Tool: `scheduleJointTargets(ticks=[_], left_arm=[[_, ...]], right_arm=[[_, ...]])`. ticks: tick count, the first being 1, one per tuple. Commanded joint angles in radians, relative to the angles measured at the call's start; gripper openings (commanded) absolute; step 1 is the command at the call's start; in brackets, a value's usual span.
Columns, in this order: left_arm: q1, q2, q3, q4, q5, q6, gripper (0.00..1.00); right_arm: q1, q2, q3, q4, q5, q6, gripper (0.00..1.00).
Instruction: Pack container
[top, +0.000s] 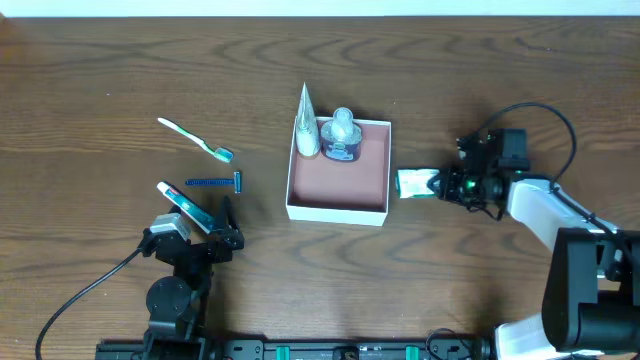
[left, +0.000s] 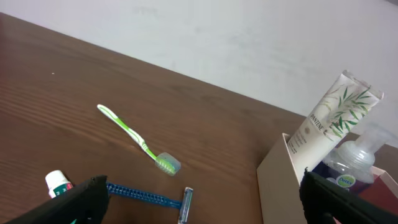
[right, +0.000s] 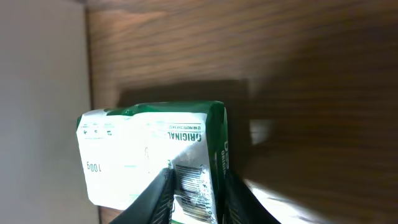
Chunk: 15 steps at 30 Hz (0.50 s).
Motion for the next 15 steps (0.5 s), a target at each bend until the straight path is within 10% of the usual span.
scheduleJointTargets(ticks=[1,7,15], left_arm=[[0.006,0.0,-0.021,-0.037,-0.011,0.018,0.98],[0.006,0.0,-0.021,-0.037,-0.011,0.018,0.98],[0.006,0.0,-0.021,-0.037,-0.011,0.018,0.98]], right_arm=[[-0.033,0.032,0.007,-0.048,0.199,-0.004,0.16],[-0.034,0.032,0.08,-0.147,0.335,-0.024,0.22],[-0.033,0.032,0.249,-0.22,0.325,-0.181,0.84]])
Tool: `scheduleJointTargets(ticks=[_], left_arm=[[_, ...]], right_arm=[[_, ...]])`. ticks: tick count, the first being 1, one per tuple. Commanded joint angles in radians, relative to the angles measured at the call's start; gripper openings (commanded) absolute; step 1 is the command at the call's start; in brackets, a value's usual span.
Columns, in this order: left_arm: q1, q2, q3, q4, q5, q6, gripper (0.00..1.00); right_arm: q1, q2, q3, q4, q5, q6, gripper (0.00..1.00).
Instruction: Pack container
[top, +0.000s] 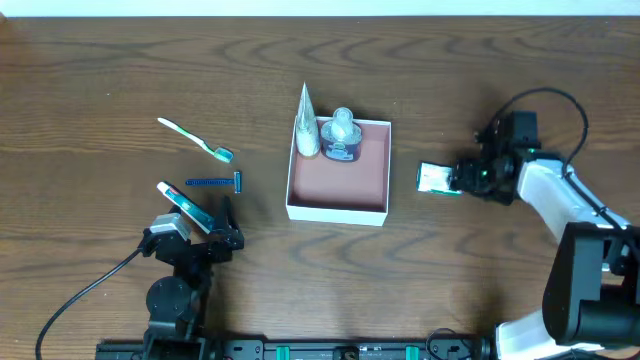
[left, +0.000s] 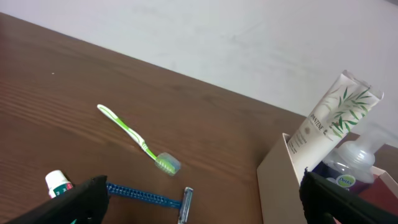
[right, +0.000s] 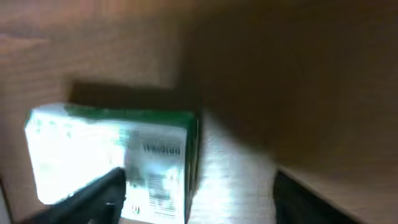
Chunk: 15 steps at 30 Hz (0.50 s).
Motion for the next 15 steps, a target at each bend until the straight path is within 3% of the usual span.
scheduleJointTargets(ticks=[1,3,9,15], left_arm=[[0.006,0.0,-0.021,-0.037,-0.011,0.017,0.98],[0.006,0.0,-0.021,-0.037,-0.011,0.017,0.98],[0.006,0.0,-0.021,-0.037,-0.011,0.017,0.98],[0.006,0.0,-0.021,-0.037,-0.011,0.017,0.98]], right_arm=[[-0.011,0.008,0.1,0.009,0.031,-0.143,0.89],[-0.011,0.008,0.129,0.036,0.003,-0.216,0.99],[0.005,0.014,0.142,0.134,-0.128,-0.484,0.99],[0.034,0.024,0.14,0.091,-0.169,-0.69,0.99]])
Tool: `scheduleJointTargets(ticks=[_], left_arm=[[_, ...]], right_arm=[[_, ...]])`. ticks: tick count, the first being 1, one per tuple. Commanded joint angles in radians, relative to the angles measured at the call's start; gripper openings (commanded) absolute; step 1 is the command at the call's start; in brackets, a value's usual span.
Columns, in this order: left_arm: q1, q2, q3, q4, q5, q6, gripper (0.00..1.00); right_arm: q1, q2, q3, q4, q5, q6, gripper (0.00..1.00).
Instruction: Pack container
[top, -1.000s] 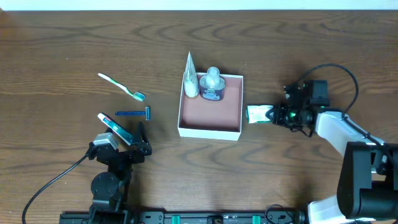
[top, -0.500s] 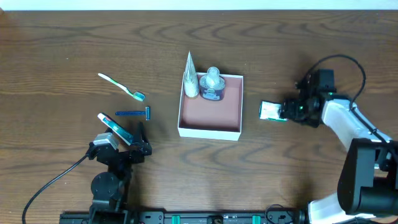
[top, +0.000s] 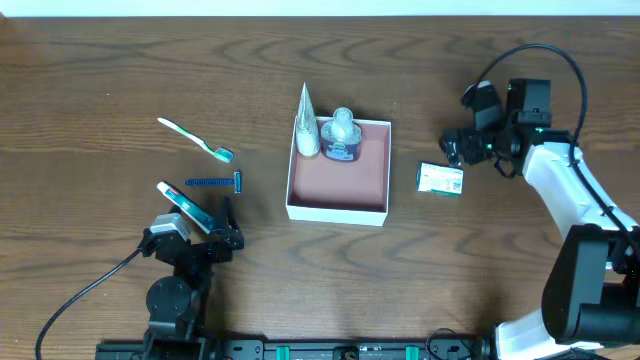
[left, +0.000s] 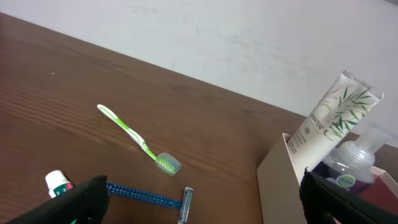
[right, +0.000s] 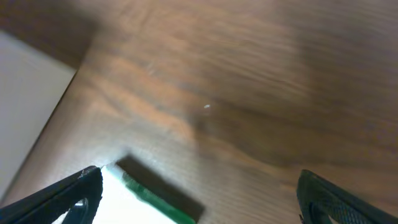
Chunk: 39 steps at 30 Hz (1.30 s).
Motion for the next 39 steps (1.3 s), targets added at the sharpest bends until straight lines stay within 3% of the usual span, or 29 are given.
scheduleJointTargets(ticks=[1,16,28,33,39], left_arm=[[0.006,0.0,-0.021,-0.037,-0.011,0.018,0.98],[0.006,0.0,-0.021,-0.037,-0.011,0.018,0.98],[0.006,0.0,-0.021,-0.037,-0.011,0.018,0.98],[0.006,0.0,-0.021,-0.037,-0.011,0.018,0.98],[0.006,0.0,-0.021,-0.037,-0.011,0.018,0.98]], right_arm=[[0.026,0.021,0.005,-0.03,-0.068,-0.199,0.99],[0.031,0.107,0.005,-0.192,-0.212,-0.22,0.99],[0.031,0.246,0.005,-0.207,-0.233,-0.219,0.97],[0.031,0.246,0.005,-0.208,-0.195,-0.127,0.95],[0.032,0.246,0.005,-0.236,-0.118,0.095,0.89]])
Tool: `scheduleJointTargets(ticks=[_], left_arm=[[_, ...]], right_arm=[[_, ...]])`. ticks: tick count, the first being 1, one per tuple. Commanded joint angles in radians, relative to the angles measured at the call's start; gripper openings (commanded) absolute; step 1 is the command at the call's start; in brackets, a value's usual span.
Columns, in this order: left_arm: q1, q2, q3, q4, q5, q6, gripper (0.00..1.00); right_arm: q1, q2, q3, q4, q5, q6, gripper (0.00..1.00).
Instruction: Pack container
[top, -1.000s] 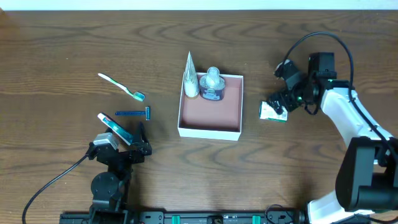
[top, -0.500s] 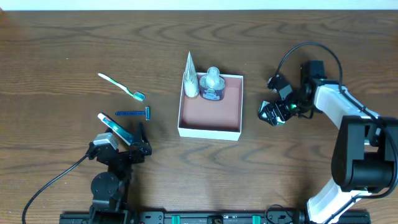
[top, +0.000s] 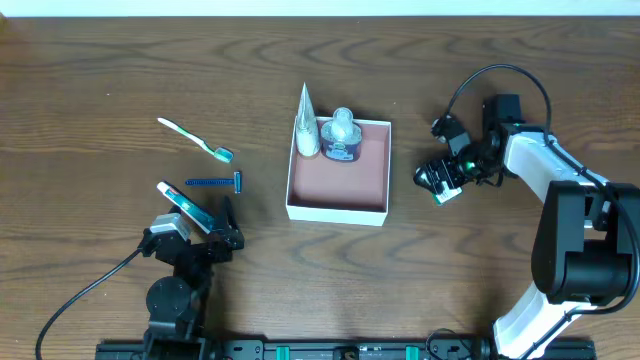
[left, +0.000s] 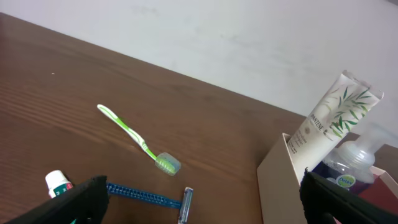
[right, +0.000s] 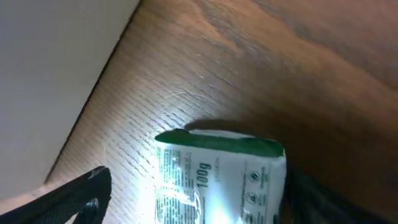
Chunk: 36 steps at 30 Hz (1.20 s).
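Note:
The white box (top: 338, 208) with a pink floor stands mid-table, holding a white tube (top: 305, 125) and a pump bottle (top: 342, 135). Right of it lies a green and white soap pack (right: 221, 174), mostly hidden in the overhead view. My right gripper (right: 196, 199) is open low over it, one finger on either side. A green toothbrush (left: 140, 143), a blue razor (left: 149, 198) and a toothpaste tube (top: 183, 207) lie at the left. My left gripper (left: 208, 205) rests open behind them, holding nothing.
The box's near wall (left: 280, 186) rises at the right of the left wrist view, with the tube (left: 329, 118) leaning out above it. The right arm's cable (top: 480, 80) loops over the table behind the gripper.
My right gripper was raised behind the soap pack, which lay alone on the table. Now it is down over the pack, open, with a finger on each side. The left arm has not moved.
My right gripper was shut on the soap pack right beside the box's wall. Then the pack lay a little farther right with the fingers spread. Then the gripper stood back and above it. Now it straddles the pack again, open.

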Motion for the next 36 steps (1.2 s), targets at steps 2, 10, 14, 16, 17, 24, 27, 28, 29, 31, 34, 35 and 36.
scheduleJointTargets(ticks=[2,10,14,16,17,24,27,28,29,31,34,35,36], left_arm=[[0.006,0.0,-0.021,-0.037,-0.011,0.017,0.98],[0.006,0.0,-0.021,-0.037,-0.011,0.017,0.98],[0.006,0.0,-0.021,-0.037,-0.011,0.017,0.98],[0.006,0.0,-0.021,-0.037,-0.011,0.017,0.98],[0.006,0.0,-0.021,-0.037,-0.011,0.017,0.98],[0.006,0.0,-0.021,-0.037,-0.011,0.017,0.98],[0.006,0.0,-0.021,-0.037,-0.011,0.017,0.98],[0.006,0.0,-0.021,-0.037,-0.011,0.017,0.98],[0.006,0.0,-0.021,-0.037,-0.011,0.017,0.98],[0.006,0.0,-0.021,-0.037,-0.011,0.017,0.98],[0.006,0.0,-0.021,-0.037,-0.011,0.017,0.98],[0.006,0.0,-0.021,-0.037,-0.011,0.017,0.98],[0.006,0.0,-0.021,-0.037,-0.011,0.017,0.98]], right_arm=[[0.007,0.052,-0.023,-0.054,0.137,0.224,0.86],[0.076,0.051,-0.023,-0.097,0.41,0.319,0.87],[0.136,0.051,-0.023,-0.089,0.556,0.354,0.89],[0.158,0.051,-0.023,-0.08,0.603,0.354,0.91],[0.167,0.051,-0.023,-0.073,0.618,0.354,0.91],[0.174,0.051,-0.023,-0.051,0.594,0.353,0.79],[0.175,0.051,-0.023,-0.061,0.549,0.353,0.73],[0.175,0.051,-0.023,-0.061,0.538,0.353,0.73],[0.175,0.052,-0.023,-0.061,0.526,0.353,0.73],[0.175,0.051,-0.023,-0.06,0.5,0.353,0.67],[0.175,0.051,-0.023,-0.052,0.475,0.354,0.46],[0.175,0.051,-0.023,-0.05,0.473,0.354,0.38],[0.175,0.052,-0.023,-0.048,0.473,0.354,0.32]])
